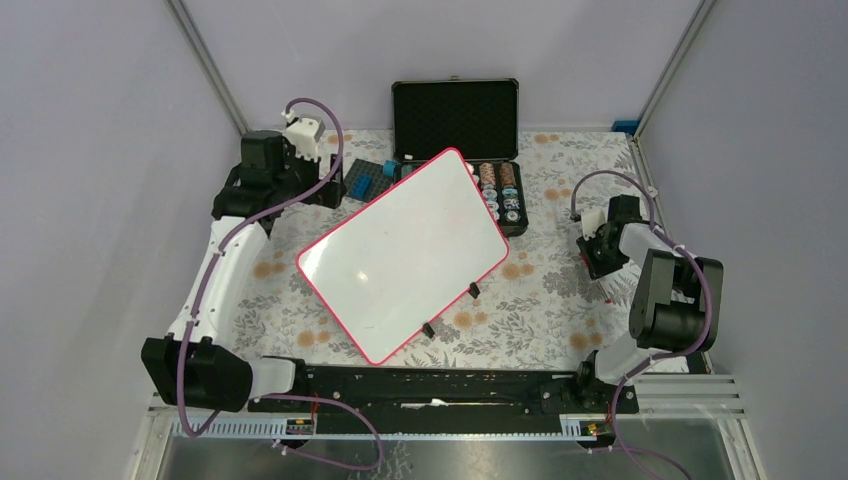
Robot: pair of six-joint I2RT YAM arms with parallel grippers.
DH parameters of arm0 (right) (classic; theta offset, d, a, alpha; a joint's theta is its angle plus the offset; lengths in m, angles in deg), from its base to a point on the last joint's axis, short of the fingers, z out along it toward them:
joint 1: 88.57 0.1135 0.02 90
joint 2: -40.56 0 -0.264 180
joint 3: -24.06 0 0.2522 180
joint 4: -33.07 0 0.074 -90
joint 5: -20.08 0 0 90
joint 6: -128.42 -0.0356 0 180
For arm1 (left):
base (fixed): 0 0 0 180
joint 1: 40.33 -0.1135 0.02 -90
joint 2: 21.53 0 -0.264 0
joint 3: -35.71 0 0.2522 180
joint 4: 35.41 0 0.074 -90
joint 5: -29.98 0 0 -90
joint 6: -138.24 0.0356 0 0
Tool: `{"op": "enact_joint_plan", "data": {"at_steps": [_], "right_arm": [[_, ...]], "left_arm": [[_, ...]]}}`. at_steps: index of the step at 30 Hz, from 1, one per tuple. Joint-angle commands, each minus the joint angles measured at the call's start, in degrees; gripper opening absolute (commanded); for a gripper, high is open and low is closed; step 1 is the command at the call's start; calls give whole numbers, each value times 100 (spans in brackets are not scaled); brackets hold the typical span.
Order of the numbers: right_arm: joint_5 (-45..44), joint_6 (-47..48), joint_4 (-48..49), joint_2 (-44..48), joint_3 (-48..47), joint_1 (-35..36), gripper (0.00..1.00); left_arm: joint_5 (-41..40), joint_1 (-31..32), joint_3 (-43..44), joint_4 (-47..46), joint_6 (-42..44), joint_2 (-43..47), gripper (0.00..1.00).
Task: Write a sentence on the whiteboard
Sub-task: Pick up the whiteboard marker from the corner of the board.
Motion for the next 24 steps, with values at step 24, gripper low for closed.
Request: {"op": "enact_joint_plan", "data": {"at_steps": [24], "right_arm": [[3826, -1332, -2947, 1365, -2957, 2099, 0]], "left_arm": [[8, 2969, 2446, 1605, 2670, -712, 99]]}}
